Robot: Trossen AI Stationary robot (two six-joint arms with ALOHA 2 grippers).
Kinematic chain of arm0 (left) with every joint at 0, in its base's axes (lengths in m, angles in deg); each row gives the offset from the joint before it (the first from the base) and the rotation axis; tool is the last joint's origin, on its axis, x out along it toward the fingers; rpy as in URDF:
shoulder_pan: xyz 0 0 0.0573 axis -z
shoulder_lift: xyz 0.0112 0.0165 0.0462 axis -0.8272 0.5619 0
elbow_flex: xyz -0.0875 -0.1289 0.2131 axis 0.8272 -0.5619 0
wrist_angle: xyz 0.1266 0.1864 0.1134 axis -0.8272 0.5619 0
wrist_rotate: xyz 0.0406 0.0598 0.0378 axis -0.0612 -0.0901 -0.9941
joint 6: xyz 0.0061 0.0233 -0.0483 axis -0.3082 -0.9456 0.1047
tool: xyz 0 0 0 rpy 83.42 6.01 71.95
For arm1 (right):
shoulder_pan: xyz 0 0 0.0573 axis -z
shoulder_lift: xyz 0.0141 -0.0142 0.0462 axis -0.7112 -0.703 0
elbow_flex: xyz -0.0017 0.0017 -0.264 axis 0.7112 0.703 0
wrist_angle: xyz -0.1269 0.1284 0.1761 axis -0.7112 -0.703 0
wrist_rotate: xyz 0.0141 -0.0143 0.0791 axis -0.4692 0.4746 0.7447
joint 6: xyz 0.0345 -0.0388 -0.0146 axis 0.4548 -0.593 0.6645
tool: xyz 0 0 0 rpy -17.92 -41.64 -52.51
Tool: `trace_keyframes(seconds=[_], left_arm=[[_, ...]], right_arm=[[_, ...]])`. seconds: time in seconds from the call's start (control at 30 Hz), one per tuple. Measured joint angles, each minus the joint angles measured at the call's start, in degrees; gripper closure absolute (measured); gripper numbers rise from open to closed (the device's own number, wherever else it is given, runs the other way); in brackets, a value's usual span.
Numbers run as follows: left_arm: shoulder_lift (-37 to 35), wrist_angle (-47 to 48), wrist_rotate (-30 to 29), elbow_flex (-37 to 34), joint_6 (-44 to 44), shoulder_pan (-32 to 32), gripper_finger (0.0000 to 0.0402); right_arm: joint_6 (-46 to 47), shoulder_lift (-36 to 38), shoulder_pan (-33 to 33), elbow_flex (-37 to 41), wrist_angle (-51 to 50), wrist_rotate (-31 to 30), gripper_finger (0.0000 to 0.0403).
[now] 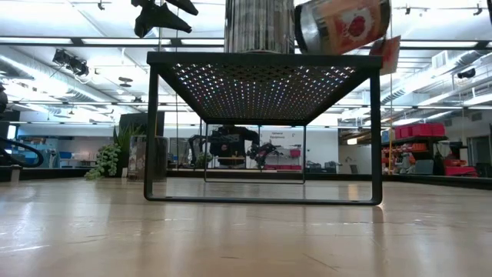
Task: Pick & Place candle stick holders
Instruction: Put the orange scented candle on the shelf
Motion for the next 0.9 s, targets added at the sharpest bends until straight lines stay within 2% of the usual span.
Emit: trace_keyframes(seconds=[0.37,0.9], left_arm=[[0.02,-0.01,-0.02,0.00,-0.01,0.00,0.0211],[0.01,-0.01,-0.01,0.00,-0.01,-0.01,0.0211]], right_arm=[[-0.24,-0.46,4.74,1.25,-0.06,1.39,0.0083],[-2.69,-0.94,4.85,1.66,1.64,-0.16,0.0082]])
